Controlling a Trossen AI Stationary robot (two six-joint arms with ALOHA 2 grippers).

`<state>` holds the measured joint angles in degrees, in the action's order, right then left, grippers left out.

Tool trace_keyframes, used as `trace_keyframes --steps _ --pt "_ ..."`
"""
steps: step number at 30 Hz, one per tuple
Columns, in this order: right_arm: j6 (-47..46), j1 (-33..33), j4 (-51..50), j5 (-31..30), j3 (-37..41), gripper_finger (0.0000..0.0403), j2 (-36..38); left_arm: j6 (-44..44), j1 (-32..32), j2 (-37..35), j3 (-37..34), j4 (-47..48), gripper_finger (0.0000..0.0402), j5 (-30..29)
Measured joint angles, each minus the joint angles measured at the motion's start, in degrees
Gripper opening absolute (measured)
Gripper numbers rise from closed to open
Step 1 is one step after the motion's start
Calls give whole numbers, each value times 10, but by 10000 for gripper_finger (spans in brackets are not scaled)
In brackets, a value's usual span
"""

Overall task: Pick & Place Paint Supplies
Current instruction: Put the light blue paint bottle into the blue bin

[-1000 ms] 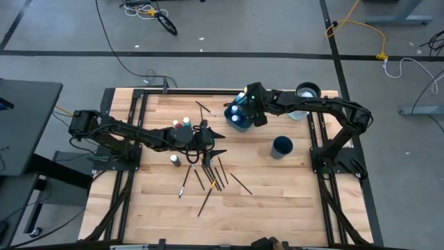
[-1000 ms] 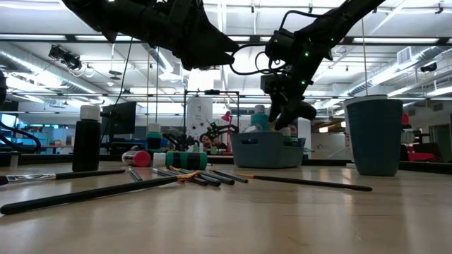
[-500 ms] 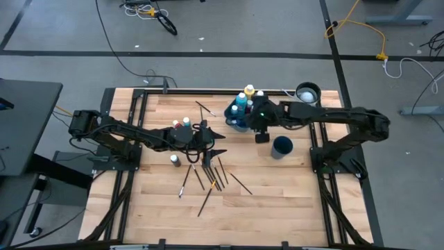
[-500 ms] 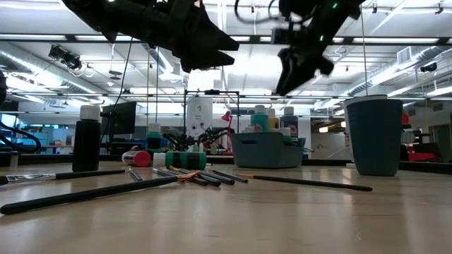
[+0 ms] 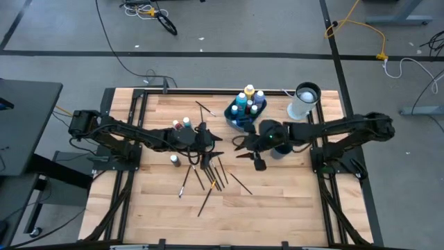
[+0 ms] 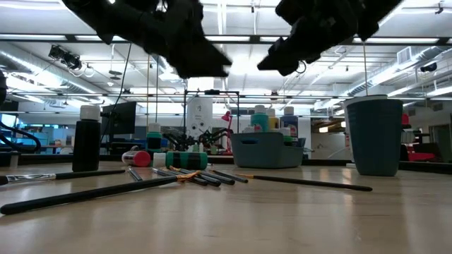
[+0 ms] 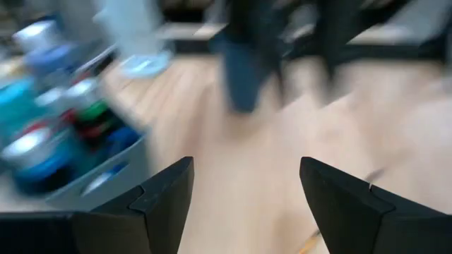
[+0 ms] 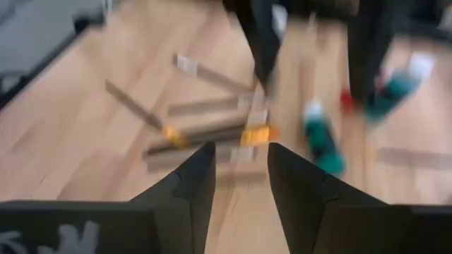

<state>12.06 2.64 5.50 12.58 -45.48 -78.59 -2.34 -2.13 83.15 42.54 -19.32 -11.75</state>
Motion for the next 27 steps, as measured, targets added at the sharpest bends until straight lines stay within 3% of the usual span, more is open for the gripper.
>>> trace_keyframes --steps 3,6,8,10,13,18,27 --pt "4 -1 167 -1 60 132 0 -15 6 -3 0 50 265 -107" --pt "3 -1 280 -2 110 132 0 -78 24 -8 0 104 265 -252" --pt "4 -1 326 -2 134 134 0 -127 48 -9 0 142 265 -299" --pt "6 -2 334 -7 152 142 0 -168 80 -8 0 176 265 -273" --pt "8 -2 336 -65 157 165 0 -212 133 -7 0 190 265 -225" --pt "5 -2 324 -164 156 214 0 -261 192 -6 0 205 265 -213" --pt "-19 -1 236 -177 156 256 0 -314 196 -6 0 321 265 -187"
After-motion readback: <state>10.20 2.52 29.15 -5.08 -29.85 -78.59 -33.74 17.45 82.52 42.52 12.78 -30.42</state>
